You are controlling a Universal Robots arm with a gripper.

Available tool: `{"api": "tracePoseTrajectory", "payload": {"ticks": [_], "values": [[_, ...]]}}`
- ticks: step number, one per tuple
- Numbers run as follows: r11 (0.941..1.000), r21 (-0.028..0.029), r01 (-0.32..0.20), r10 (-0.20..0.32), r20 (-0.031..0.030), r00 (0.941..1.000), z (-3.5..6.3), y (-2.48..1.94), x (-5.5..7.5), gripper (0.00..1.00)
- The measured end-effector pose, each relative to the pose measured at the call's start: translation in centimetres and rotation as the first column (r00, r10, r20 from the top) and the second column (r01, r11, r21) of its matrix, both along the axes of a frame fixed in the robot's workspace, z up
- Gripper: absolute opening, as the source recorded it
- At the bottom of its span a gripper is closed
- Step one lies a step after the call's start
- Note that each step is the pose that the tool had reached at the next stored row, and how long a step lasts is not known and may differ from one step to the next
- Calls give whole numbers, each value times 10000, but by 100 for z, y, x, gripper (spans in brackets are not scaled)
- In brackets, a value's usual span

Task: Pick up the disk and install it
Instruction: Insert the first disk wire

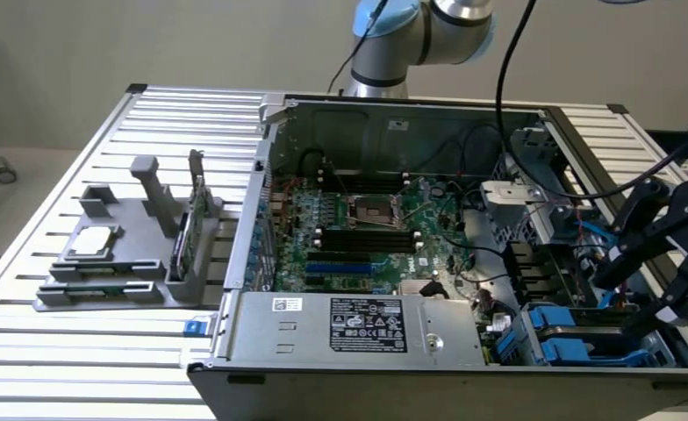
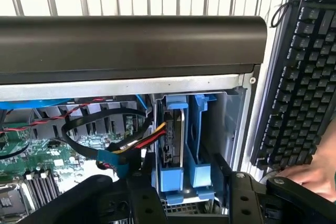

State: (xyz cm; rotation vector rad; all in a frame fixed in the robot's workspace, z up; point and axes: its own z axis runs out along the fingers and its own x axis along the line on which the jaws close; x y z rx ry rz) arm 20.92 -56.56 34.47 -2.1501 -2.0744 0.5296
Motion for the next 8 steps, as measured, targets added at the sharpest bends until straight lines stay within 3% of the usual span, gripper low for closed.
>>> {"api": "tracePoseTrajectory", "payload": {"ticks": [8], "values": [[10000, 1, 1, -1, -2, 10000, 157, -6, -30, 54]]}}
